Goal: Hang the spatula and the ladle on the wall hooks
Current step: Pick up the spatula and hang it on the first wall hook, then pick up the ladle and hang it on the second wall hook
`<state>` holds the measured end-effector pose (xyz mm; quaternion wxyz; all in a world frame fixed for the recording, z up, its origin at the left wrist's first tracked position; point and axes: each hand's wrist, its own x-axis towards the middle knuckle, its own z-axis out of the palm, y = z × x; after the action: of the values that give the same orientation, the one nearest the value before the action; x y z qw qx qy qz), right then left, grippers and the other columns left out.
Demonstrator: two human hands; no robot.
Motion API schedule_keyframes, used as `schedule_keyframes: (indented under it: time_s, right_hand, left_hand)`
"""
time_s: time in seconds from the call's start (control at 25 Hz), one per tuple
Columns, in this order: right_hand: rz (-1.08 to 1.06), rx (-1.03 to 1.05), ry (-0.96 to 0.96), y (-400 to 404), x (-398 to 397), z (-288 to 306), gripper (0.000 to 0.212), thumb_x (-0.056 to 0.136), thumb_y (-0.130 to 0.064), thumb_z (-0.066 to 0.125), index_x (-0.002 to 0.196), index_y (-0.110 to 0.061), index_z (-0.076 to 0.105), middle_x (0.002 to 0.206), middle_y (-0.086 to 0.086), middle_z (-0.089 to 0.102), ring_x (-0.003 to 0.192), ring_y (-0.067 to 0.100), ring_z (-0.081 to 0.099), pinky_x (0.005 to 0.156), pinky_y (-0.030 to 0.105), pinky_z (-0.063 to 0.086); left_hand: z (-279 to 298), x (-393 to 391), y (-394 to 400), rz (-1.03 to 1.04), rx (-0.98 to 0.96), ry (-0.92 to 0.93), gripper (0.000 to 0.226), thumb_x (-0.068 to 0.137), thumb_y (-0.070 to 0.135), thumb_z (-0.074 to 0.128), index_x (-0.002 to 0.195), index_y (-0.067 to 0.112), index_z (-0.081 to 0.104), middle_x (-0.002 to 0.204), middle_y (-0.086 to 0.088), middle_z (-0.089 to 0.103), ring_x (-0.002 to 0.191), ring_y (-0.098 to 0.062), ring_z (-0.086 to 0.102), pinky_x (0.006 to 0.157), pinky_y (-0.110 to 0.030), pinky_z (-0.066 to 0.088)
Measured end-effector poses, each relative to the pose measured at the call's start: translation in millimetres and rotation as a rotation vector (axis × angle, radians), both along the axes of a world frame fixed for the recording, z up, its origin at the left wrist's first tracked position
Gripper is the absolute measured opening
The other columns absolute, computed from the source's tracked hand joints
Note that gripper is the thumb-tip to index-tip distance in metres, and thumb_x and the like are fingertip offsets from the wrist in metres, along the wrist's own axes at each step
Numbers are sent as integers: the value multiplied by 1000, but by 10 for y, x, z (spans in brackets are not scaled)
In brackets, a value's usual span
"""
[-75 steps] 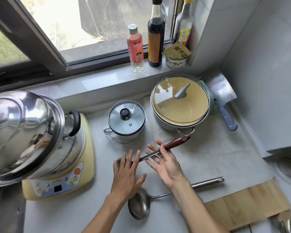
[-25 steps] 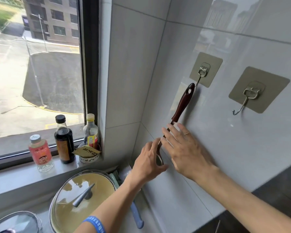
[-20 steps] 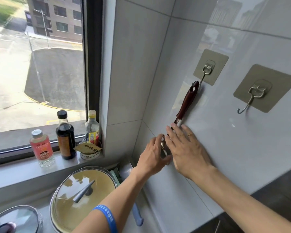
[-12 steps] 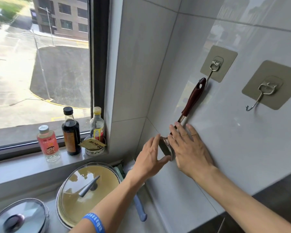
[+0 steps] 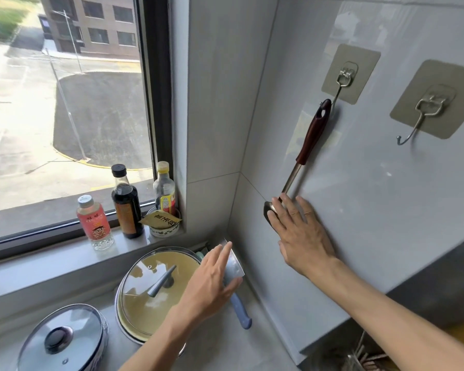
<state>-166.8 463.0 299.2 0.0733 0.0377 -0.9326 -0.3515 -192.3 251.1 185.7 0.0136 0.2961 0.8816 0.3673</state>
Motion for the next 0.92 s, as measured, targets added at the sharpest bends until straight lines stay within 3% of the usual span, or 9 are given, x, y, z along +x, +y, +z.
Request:
schedule_keyframes:
  time_s: [0.28,0.48,0.64,0.76,0.84,0.92]
  right_hand:
    - [36,-63,-13,-427,135,-158,69,91,-29,35,151,-11,8,162,19,2,146,40,-8,112,57,-18]
    - [-8,-254,-23,-869,575,-525,70,89,-33,43,151,-14,18,162,16,11,147,38,0,115,56,-10]
    - [-255,-869,-77,-1269,1441,-1317,65,86,-38,51,146,-18,35,159,10,26,147,33,14,118,48,12]
    - [-661,-1425,-160,-1499,2054,-1997,66,87,-41,54,145,-18,34,157,7,31,141,27,29,109,38,27]
    - [-958,-1793,31,-1619,2302,-2315,66,86,-42,59,143,-16,37,152,9,39,133,28,41,98,33,34]
    - [-1195,-2045,293,-1716,2426,-2533,63,85,-43,62,137,-15,42,143,13,48,125,30,49,96,37,41]
  left_hand:
    - [-14,255,-304,-42,-90,45,76,92,45,55,151,19,16,150,-7,36,138,-22,29,110,-22,20]
    - [-46,615,-782,-53,-158,-1,77,93,42,56,152,17,15,155,-11,30,142,-24,26,117,-34,22]
    - [-431,1265,-1455,-18,-161,-97,77,89,40,61,151,17,22,151,-11,37,136,-27,35,111,-35,28]
    - [-949,1855,-1909,71,-409,-196,82,88,58,50,152,26,10,159,-9,24,143,-26,24,113,-49,22]
    - [-1265,2208,-2140,148,-621,-263,92,81,76,38,152,31,2,162,-6,13,147,-26,12,112,-62,13]
    - [-1531,2492,-2348,166,-737,-308,101,73,87,27,152,31,-3,163,-6,6,148,-29,5,109,-67,7]
